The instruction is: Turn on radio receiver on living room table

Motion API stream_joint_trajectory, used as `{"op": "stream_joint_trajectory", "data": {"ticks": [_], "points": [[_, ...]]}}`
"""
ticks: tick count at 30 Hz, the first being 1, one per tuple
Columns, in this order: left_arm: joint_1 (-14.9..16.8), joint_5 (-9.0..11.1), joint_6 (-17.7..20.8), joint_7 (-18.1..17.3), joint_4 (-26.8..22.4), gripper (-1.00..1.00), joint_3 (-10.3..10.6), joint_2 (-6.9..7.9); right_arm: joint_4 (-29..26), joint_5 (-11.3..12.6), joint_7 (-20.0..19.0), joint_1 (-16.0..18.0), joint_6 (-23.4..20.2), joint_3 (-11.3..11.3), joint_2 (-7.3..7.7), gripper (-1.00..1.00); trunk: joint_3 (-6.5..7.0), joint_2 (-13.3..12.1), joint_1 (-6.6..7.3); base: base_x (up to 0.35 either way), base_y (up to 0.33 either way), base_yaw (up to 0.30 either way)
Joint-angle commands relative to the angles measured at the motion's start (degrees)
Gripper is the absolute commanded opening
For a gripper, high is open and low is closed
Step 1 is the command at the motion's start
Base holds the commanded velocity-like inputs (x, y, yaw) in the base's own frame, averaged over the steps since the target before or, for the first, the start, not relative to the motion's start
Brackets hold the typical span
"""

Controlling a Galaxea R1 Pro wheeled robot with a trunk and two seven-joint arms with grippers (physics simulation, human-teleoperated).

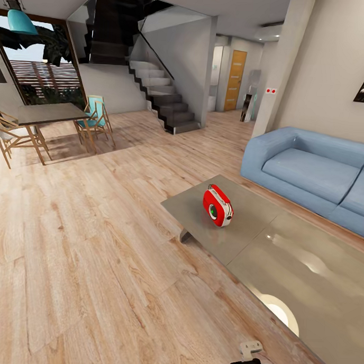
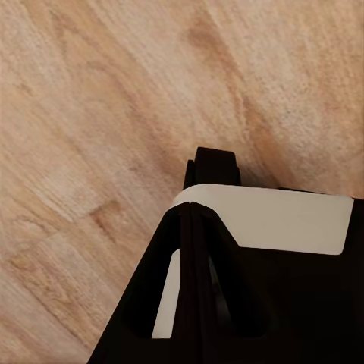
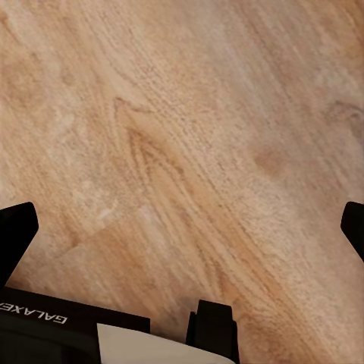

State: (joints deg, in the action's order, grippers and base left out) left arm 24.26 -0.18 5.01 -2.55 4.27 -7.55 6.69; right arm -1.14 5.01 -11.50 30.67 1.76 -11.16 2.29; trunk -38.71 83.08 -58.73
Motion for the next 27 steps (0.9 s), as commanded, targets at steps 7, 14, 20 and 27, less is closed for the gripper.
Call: {"op": "stream_joint_trajectory", "data": {"ticks": [7,14,20,27], "points": [[0.0,0.0,0.0,0.01,0.03,-1.0,0.05,-0.01,0.0,0.0,0.01,0.0,0.0,0.0,0.0,1.0,0.0,0.0,0.0,0.0,0.0,0.0],[0.0,0.0,0.0,0.0,0.03,-1.0,0.07,-0.01,0.0,0.0,-0.01,-0.01,0.0,0.0,0.0,1.0,0.0,0.0,0.0,0.0,0.0,0.0],[0.0,0.0,0.0,0.0,0.04,-1.0,0.01,-0.01,0.0,0.0,-0.02,0.0,0.0,0.0,0.0,1.0,0.0,0.0,0.0,0.0,0.0,0.0],[0.0,0.0,0.0,0.0,0.04,-1.0,0.03,-0.01,0.0,0.0,0.0,-0.01,0.0,0.0,0.01,1.0,0.0,0.0,0.0,0.0,0.0,0.0]]}}
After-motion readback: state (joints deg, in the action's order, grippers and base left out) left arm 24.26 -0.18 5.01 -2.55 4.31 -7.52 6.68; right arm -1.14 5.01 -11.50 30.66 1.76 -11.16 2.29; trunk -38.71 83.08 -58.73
